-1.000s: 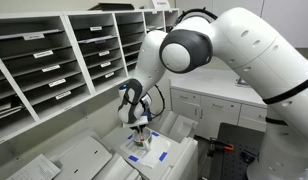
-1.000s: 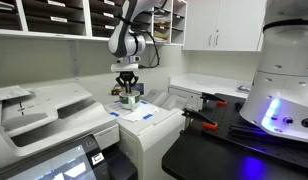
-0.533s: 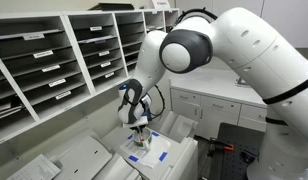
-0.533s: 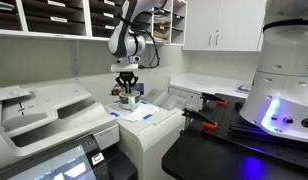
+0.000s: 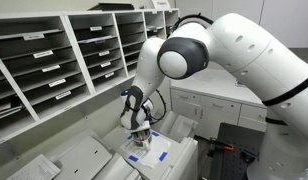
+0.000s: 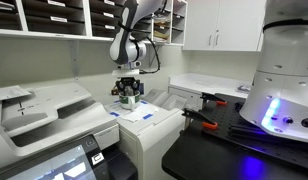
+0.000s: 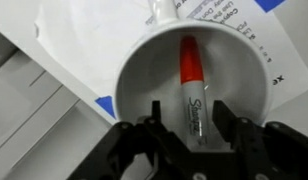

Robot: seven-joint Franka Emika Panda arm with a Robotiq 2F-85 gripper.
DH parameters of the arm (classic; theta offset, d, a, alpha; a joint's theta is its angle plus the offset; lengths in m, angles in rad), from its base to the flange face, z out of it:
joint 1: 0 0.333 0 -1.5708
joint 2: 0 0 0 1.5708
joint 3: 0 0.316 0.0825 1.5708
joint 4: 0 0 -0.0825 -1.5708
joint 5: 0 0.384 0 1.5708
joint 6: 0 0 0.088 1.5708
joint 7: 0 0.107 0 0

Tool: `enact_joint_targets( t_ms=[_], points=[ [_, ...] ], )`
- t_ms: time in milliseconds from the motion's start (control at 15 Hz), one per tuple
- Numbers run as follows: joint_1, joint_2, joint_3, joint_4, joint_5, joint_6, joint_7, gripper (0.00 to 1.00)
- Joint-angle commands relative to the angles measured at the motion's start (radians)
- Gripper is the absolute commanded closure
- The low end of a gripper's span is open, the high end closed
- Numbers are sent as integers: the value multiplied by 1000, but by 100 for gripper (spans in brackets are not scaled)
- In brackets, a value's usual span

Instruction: Remove the marker out of the cup

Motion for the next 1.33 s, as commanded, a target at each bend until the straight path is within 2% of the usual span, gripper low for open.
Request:
enact_joint_targets(
  t_ms=[0, 267, 533, 933, 1067, 1267],
  points=[
    [4, 17, -1, 0, 8, 49, 8, 66],
    [0, -1, 8, -30, 15, 112, -19, 98],
    [5, -62, -1, -88, 6, 128, -52, 94],
    [-27, -206, 4, -173, 13, 54, -136, 94],
    [-31, -241, -10, -181, 21, -24, -96, 94],
    [-96, -301, 26, -184, 39, -195, -123, 94]
  ],
)
